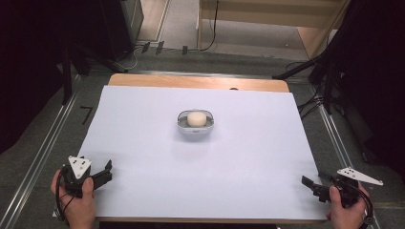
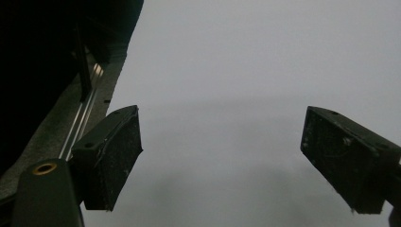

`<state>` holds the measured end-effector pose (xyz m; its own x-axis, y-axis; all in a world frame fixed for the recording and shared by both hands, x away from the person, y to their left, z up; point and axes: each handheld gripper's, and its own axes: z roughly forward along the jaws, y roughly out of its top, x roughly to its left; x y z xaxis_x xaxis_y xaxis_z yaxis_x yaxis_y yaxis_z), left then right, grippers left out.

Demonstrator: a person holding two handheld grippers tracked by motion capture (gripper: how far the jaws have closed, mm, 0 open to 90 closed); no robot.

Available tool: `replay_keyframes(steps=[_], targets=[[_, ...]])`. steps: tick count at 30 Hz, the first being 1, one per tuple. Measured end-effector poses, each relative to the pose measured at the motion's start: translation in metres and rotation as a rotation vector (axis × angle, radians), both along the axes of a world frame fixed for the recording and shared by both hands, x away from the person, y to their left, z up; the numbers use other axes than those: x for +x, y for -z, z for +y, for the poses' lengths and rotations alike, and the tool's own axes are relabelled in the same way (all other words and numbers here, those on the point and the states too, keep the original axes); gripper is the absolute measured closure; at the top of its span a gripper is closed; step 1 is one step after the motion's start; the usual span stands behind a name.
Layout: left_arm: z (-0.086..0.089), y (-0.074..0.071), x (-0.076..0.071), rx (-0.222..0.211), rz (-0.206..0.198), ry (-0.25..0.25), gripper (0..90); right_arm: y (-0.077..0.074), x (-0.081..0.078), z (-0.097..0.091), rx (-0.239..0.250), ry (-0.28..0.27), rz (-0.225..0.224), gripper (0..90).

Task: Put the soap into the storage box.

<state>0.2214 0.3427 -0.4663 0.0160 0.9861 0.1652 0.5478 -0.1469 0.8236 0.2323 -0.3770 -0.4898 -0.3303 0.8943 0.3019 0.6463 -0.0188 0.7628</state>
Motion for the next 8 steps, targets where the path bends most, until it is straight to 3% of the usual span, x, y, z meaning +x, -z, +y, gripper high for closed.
replay_keyframes(steps=[8], targets=[[0.0008, 0.0000, -0.0007, -0.009, -0.010, 0.000, 14.2, -0.0007, 0.0015, 0.0040, -0.023, 0.005, 0.010, 14.0]])
